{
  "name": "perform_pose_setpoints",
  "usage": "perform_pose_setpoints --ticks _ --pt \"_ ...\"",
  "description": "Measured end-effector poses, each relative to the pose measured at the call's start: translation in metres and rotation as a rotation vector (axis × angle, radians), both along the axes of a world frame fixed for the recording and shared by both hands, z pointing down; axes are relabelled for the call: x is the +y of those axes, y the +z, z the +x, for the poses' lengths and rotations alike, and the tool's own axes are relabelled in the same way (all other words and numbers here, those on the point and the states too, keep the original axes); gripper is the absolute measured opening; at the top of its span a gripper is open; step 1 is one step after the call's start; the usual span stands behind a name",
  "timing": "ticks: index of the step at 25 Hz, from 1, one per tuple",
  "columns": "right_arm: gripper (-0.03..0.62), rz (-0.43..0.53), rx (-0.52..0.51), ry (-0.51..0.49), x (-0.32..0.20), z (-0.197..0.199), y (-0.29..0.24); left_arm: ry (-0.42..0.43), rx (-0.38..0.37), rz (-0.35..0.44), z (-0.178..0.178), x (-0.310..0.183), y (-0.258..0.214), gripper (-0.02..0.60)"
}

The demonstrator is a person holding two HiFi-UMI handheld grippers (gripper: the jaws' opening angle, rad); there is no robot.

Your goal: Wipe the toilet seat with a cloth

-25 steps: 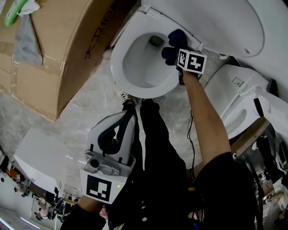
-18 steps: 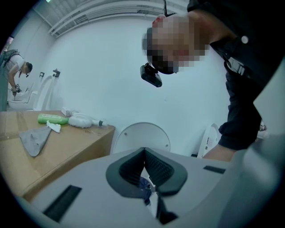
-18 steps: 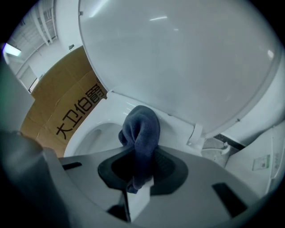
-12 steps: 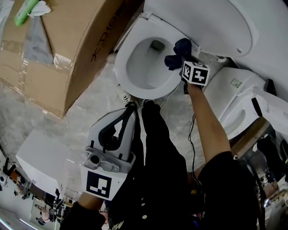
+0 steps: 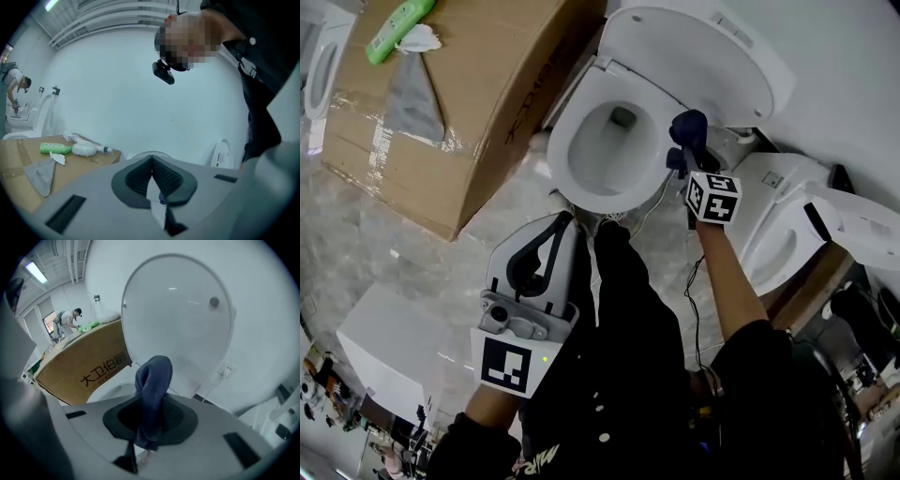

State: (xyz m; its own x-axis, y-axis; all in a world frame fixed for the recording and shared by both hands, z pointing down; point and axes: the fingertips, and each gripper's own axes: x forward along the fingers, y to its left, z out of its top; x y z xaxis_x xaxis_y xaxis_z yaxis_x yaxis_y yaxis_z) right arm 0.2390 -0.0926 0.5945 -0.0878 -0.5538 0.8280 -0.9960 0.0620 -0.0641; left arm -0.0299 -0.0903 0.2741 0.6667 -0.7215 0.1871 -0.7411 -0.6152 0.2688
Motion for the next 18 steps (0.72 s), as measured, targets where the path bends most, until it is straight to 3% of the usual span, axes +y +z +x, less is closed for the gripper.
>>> perform_pose_setpoints --ticks 8,14,18 --pt "0.072 0.129 0.009 -0.035 0.024 -0.008 -0.11 0.023 -0.01 0.046 -0.013 0.004 -0.049 0.011" --pt "0.072 0.264 -0.02 -0.086 0.02 -0.031 -0.203 0.02 -0.046 0.125 -0.031 -0.003 -0.099 0.011" --pt "0.072 0.362 -0.045 -0.135 0.019 -0.046 -0.27 -0.018 -0.004 0.18 -0.039 -0.009 -0.139 0.011"
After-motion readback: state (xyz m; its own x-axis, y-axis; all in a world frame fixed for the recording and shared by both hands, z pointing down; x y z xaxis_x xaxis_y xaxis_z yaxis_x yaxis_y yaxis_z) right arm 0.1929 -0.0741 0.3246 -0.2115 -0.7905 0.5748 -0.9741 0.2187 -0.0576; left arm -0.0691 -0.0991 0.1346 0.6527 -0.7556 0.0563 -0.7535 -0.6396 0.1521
